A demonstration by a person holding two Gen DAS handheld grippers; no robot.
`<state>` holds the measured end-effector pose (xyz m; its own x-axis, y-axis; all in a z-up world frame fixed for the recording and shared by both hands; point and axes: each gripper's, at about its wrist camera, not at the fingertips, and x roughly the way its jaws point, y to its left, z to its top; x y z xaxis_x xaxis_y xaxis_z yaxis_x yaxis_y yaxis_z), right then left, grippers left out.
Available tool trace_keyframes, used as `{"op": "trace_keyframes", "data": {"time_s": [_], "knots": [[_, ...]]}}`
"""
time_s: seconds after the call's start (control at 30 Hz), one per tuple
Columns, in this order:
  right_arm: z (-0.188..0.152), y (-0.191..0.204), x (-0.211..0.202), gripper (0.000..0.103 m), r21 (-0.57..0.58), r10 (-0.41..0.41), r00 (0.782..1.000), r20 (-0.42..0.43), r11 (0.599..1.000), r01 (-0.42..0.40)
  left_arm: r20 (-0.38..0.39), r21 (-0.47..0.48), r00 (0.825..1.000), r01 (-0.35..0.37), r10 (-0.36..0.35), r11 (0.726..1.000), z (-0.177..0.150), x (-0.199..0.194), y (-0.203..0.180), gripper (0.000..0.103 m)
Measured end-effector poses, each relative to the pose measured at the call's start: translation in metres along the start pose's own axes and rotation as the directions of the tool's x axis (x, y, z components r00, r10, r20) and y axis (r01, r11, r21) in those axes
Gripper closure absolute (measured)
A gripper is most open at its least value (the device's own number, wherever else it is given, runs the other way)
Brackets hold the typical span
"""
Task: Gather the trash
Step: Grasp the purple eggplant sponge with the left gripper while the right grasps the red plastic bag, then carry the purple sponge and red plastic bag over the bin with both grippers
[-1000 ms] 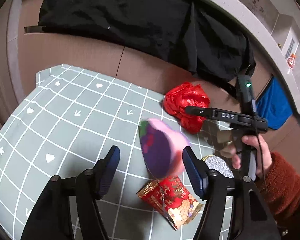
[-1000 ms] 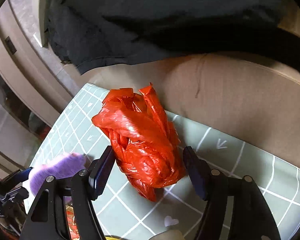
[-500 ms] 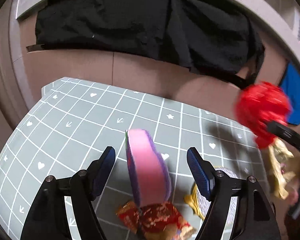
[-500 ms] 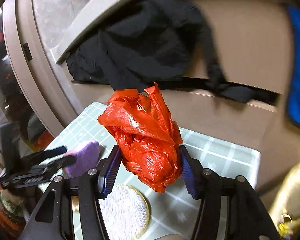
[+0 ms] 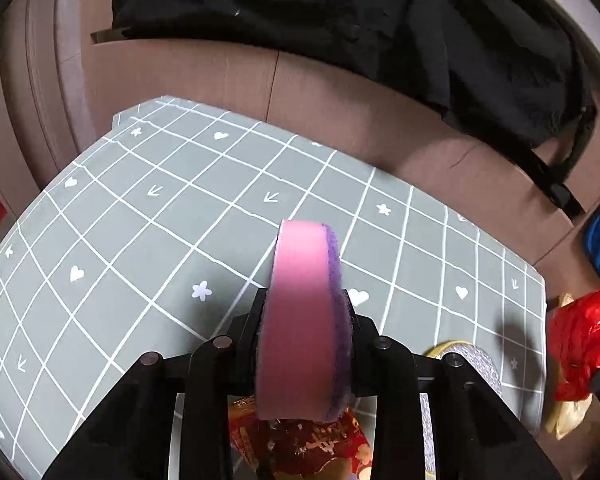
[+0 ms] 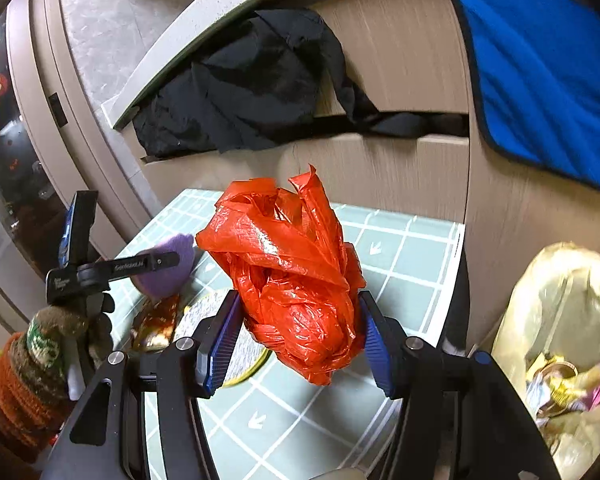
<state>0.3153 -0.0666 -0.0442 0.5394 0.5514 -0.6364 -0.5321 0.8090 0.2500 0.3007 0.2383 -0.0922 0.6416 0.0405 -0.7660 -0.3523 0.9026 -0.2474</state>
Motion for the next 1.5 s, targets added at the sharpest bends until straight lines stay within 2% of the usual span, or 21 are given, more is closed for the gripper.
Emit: {"op": "trace_keyframes", "data": {"time_s": [0.2, 0.33, 0.53, 0.63, 0.77, 1.0, 1.1, 1.17, 1.3, 1.4, 1.5], "knots": [[-0.005, 0.006, -0.010, 0.049, 0.000, 0.003, 1.000, 0.018, 1.000, -0.003, 0.062, 0.005, 0.997, 0.034, -0.034, 0.999, -0.008, -0.027, -0.009, 0.071], [-0.002, 0.006, -0.024, 0.049, 0.000, 0.001, 0.998, 0.055, 1.000, -0.001, 0.126, 0.045, 0.990, 0.055, -0.060, 0.998, -0.011, -0.056, -0.025, 0.071], [0.013, 0.006, -0.063, 0.049, -0.025, -0.024, 0.988, 0.153, 0.999, 0.029, 0.247, 0.143, 0.959, 0.106, -0.139, 0.984, -0.015, -0.115, -0.078, 0.071], [0.024, 0.001, -0.088, 0.049, -0.044, -0.042, 0.977, 0.211, 0.998, 0.052, 0.305, 0.193, 0.932, 0.140, -0.195, 0.971, -0.015, -0.145, -0.110, 0.071], [0.034, -0.013, -0.125, 0.049, -0.062, -0.073, 0.955, 0.289, 0.994, 0.095, 0.366, 0.282, 0.885, 0.191, -0.289, 0.940, -0.016, -0.177, -0.162, 0.071], [0.042, -0.052, -0.187, 0.049, -0.032, -0.174, 0.909, 0.378, 0.979, 0.201, 0.394, 0.431, 0.804, 0.266, -0.445, 0.862, -0.027, -0.200, -0.256, 0.071], [0.042, -0.070, -0.213, 0.049, -0.005, -0.235, 0.882, 0.408, 0.966, 0.260, 0.378, 0.463, 0.781, 0.305, -0.497, 0.832, -0.037, -0.198, -0.287, 0.071], [0.040, -0.080, -0.229, 0.049, 0.013, -0.275, 0.863, 0.423, 0.955, 0.298, 0.358, 0.475, 0.774, 0.330, -0.521, 0.816, -0.040, -0.192, -0.302, 0.071], [0.036, -0.098, -0.247, 0.049, 0.048, -0.337, 0.837, 0.431, 0.935, 0.352, 0.317, 0.489, 0.772, 0.364, -0.550, 0.793, -0.053, -0.182, -0.325, 0.071], [0.029, -0.112, -0.252, 0.049, 0.069, -0.365, 0.830, 0.421, 0.926, 0.372, 0.291, 0.494, 0.778, 0.376, -0.556, 0.784, -0.063, -0.173, -0.335, 0.071], [0.024, -0.121, -0.248, 0.049, 0.091, -0.369, 0.838, 0.401, 0.927, 0.365, 0.262, 0.492, 0.791, 0.383, -0.553, 0.782, -0.069, -0.163, -0.341, 0.071]]}}
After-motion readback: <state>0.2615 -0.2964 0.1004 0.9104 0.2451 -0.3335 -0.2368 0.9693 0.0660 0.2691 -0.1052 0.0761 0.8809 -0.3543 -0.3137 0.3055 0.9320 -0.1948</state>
